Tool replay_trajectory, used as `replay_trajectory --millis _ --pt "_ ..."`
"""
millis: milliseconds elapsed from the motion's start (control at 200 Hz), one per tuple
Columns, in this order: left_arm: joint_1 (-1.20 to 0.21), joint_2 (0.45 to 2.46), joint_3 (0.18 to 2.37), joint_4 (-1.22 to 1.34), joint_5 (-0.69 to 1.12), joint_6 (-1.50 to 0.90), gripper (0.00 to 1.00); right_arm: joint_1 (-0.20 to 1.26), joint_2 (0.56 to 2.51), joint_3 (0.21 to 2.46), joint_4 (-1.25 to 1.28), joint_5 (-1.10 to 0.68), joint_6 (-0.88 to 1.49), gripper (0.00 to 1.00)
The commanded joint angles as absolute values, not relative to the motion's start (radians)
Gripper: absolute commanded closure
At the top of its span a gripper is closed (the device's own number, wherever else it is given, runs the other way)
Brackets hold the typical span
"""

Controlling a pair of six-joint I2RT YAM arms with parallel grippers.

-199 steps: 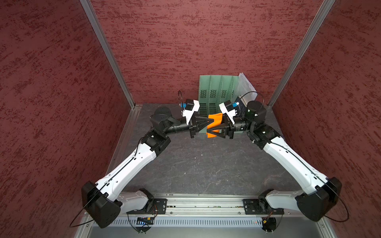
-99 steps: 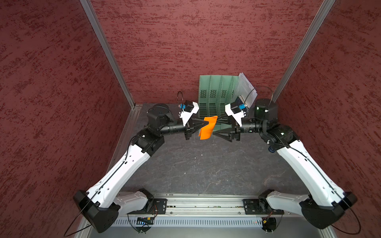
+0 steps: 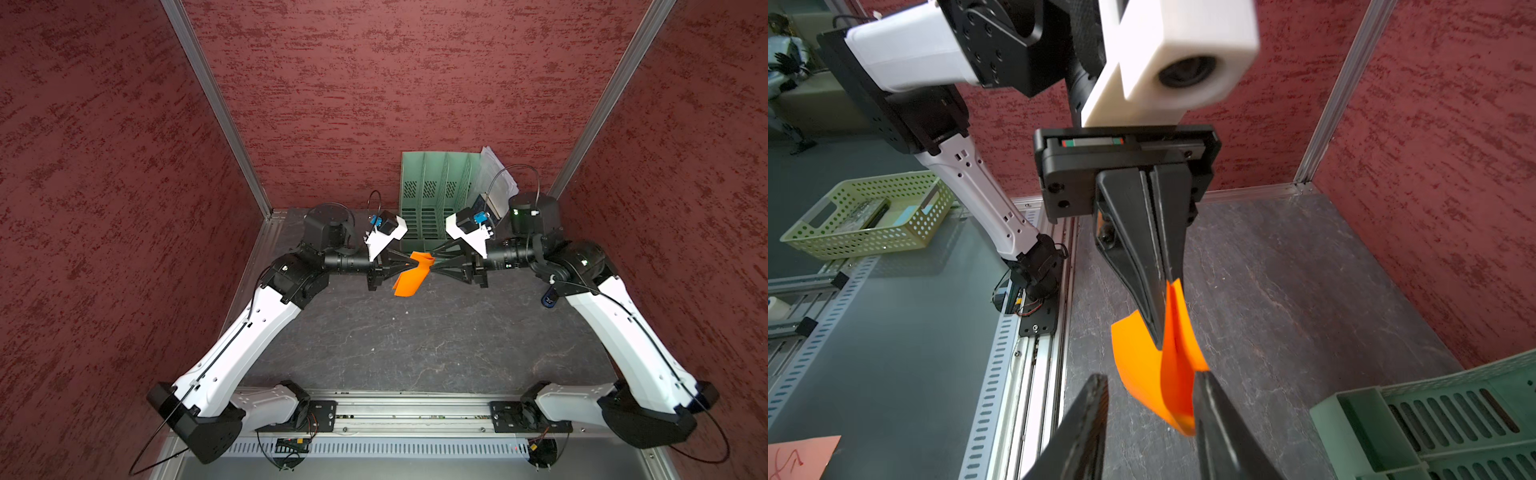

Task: Fold the square paper along the opposite sides
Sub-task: Fold the paper.

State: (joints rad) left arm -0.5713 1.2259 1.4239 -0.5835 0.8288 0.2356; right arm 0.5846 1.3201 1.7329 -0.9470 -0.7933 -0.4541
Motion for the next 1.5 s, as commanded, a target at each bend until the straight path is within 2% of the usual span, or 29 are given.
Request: replay_trajectory --millis 0,992,1498 --pt "-0.566 1.232 1.463 -0.632 0.820 0.276 0.96 0.606 1.321 1.764 -1.009 -0.737 -0.492 0.61" --pt "-0.565 1.282 1.475 -0.657 0.795 0.278 0.97 0.619 1.296 1.744 -0.979 -0.730 -0.501 0.62" --pt "-0.569 1.242 1.474 -0.686 0.833 0.288 0.97 0.620 1.344 1.749 -0.977 -0.710 -0.512 0.63"
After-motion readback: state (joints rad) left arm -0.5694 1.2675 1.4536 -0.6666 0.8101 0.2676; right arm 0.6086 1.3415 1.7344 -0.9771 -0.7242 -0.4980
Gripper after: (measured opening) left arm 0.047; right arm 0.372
